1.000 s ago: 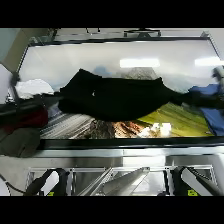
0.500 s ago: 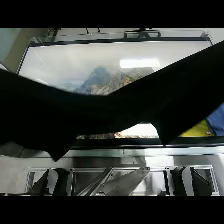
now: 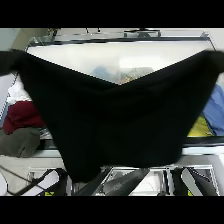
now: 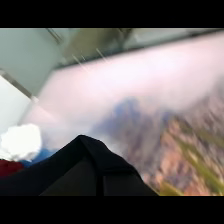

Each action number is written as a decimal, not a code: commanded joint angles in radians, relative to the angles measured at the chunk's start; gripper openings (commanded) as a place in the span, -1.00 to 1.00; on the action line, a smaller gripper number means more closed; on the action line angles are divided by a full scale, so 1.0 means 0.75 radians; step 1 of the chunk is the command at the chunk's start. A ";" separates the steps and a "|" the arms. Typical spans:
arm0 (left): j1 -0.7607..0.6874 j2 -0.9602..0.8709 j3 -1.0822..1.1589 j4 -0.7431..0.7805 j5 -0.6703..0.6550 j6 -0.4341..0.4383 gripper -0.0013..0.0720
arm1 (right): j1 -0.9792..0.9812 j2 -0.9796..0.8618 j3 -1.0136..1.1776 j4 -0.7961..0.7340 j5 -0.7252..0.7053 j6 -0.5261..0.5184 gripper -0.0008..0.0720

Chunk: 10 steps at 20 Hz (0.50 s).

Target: Fold the shirts.

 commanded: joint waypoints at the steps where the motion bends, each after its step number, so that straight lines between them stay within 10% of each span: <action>1: -0.153 -0.299 0.003 0.380 0.179 0.014 -0.87 | 0.158 -0.223 -0.190 -0.216 -0.277 0.005 -0.94; 10: -0.167 -1.029 0.277 0.395 0.466 0.151 -0.88 | 0.220 -0.990 -0.116 0.348 -0.523 -0.478 -0.94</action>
